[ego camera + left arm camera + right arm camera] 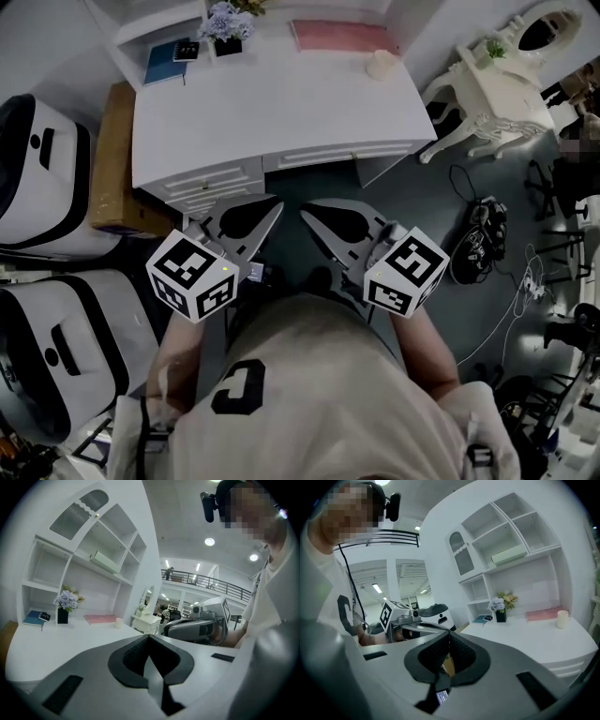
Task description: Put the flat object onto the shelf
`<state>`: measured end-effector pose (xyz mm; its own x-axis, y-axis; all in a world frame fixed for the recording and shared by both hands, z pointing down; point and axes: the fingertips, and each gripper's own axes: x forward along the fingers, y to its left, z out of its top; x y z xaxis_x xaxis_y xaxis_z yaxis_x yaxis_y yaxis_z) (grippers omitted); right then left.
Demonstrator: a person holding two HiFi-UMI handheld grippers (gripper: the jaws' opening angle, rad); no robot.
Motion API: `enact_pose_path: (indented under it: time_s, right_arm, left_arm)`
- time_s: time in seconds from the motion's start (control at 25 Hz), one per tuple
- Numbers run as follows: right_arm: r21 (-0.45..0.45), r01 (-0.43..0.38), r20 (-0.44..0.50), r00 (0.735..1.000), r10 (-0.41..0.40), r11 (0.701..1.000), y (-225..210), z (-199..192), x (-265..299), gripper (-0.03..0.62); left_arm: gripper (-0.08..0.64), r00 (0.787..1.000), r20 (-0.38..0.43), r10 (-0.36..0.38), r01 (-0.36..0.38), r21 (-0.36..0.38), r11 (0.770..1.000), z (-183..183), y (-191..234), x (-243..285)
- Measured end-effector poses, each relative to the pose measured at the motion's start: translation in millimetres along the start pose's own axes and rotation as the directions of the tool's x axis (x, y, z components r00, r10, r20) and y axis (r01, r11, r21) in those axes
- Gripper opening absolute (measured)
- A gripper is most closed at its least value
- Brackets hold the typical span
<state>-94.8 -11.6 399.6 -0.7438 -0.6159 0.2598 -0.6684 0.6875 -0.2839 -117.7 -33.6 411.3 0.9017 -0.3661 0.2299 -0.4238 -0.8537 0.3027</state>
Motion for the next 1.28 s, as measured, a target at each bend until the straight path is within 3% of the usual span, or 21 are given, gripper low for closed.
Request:
enact_pose_path:
  time_s: [0.44,1.28]
  right_arm:
    - [0.036,0.019,-0.017,1.0,-0.018,0.999,6.9,-11.0,4.5,0.023]
    - [0.017,0.053,0.02,0.998,-0.054,0.998,-16.7,-3.3,-12.0,0.023]
  left_arm:
    - [0.012,0.999,-0.005,-0.039,0.039,-0.008,0.999,-6.4,-1.1,-2.4]
    - [0.012,1.0,0.001,-0.015,0.015,0.0,1.0,-2.9,-7.3,14.8]
